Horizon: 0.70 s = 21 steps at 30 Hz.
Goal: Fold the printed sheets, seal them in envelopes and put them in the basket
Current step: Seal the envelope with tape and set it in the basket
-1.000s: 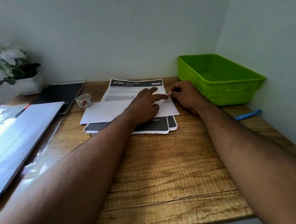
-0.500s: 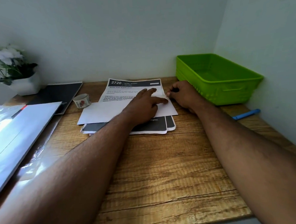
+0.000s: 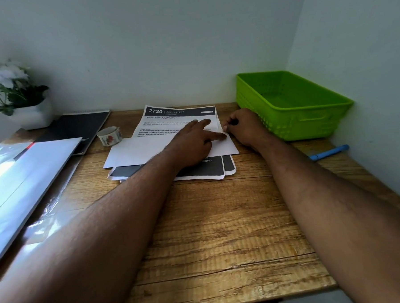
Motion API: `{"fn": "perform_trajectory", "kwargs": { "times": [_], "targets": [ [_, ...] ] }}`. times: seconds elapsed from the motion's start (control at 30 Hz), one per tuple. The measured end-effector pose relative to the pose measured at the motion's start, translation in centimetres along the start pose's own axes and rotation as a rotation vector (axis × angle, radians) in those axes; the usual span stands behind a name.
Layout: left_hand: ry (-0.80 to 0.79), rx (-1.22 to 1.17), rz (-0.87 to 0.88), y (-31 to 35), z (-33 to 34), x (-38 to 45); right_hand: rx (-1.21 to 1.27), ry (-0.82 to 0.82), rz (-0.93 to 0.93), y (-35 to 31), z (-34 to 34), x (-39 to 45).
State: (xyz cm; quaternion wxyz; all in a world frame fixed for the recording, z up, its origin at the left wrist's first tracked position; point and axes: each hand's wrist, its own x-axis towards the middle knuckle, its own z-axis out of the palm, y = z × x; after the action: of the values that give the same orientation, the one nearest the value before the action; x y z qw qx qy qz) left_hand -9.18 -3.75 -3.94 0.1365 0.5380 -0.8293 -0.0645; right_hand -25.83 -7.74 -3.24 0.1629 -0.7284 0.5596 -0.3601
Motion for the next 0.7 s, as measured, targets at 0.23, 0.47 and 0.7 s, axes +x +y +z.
{"fn": "perform_trajectory", "kwargs": {
  "times": [0.23,0.47,0.7],
  "targets": [
    [-0.018,0.061,-0.040,0.5,-0.1,-0.1,-0.050,0.000,-0.019,-0.2,0.2,0.1],
    [-0.034,0.047,-0.098,1.0,-0.2,-0.1,-0.005,0.045,0.033,-0.4,0.5,0.2],
    [-0.039,-0.035,-0.121,1.1,-0.4,-0.2,-0.013,0.089,0.119,-0.3,0.8,0.7]
  ]
}}
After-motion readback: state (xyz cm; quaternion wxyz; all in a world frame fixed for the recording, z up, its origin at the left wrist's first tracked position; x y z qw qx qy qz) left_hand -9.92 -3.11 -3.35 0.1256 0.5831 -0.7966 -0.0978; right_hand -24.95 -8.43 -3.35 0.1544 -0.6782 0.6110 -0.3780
